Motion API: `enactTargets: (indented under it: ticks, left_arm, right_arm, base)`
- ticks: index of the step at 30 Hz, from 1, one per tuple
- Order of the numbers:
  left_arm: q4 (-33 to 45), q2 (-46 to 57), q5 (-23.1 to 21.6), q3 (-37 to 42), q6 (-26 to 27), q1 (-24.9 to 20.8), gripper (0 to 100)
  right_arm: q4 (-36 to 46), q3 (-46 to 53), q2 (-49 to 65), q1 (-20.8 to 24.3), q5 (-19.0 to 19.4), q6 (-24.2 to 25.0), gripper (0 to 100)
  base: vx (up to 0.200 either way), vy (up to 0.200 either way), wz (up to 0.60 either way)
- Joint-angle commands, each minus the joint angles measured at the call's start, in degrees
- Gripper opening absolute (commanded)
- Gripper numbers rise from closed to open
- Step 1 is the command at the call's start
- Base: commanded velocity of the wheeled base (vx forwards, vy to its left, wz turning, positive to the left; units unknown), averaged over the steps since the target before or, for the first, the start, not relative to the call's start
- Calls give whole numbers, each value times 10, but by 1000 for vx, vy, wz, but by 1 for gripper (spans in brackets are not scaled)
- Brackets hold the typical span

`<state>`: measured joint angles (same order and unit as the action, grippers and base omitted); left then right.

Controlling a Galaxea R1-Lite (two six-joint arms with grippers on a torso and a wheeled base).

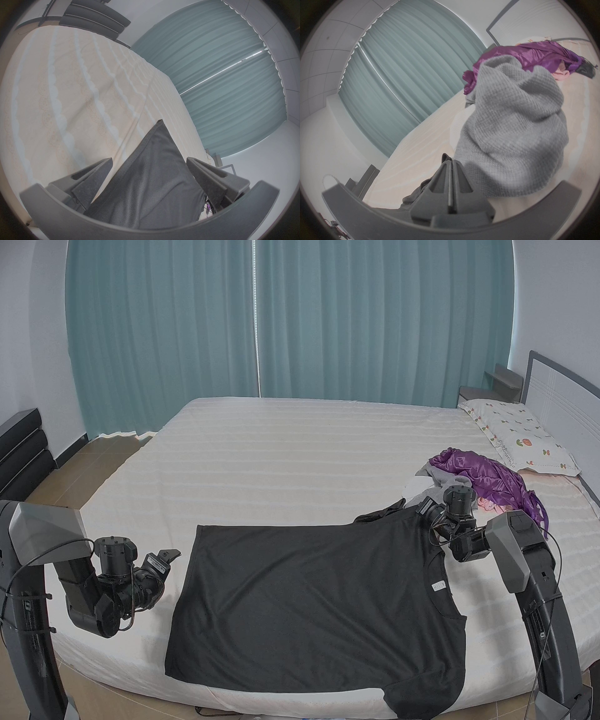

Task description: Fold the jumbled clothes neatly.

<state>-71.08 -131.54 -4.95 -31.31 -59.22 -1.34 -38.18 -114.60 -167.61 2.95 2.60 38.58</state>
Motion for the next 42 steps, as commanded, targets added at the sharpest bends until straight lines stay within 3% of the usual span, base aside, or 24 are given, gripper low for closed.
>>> enactTargets:
  ticks: [1, 7, 8, 17, 21, 23, 24, 25, 31, 38, 42]
  left_arm:
    - [0, -1, 0, -1, 0, 0, 100]
    - [0, -1, -1, -1, 0, 0, 100]
    - [0, -1, -1, -1, 0, 0, 100]
    - [0, 0, -1, 1, 0, 0, 100]
    - [0, 1, -1, 5, 0, 0, 100]
    - [0, 6, -1, 10, 0, 0, 100]
    - [0, 6, -1, 10, 0, 0, 100]
    - [0, 8, -2, 19, 1, -1, 100]
    - [-1, 35, -1, 44, 19, -2, 100]
    - [-1, 50, -2, 66, 20, -7, 100]
    - [-1, 51, -1, 70, 20, -12, 100]
  right_arm:
    - [-9, 0, 2, 0, 0, -6, 0]
    - [-7, 0, -4, 0, 0, -11, 0]
    - [-5, 0, -11, 0, -1, -14, 100]
    - [-10, 38, 24, 1, -8, -10, 100]
    - [-30, 147, 95, 1, -7, -3, 100]
    - [-66, 250, 156, 0, 0, -3, 100]
    - [-66, 250, 156, 0, 0, -3, 100]
    - [-91, 329, 201, 0, 7, -1, 100]
    - [-184, 536, 295, 4, 8, 7, 100]
    - [-307, 772, 362, 35, 24, 54, 100]
    - [-357, 849, 379, 56, 23, 82, 100]
  base:
    - [0, 0, 0]
    - [0, 0, 0]
    - [0, 0, 0]
    - [0, 0, 0]
    - [0, 0, 0]
    - [0, 0, 0]
    - [0, 0, 0]
    - [0, 0, 0]
    - [0, 0, 0]
    - [0, 0, 0]
    - [0, 0, 0]
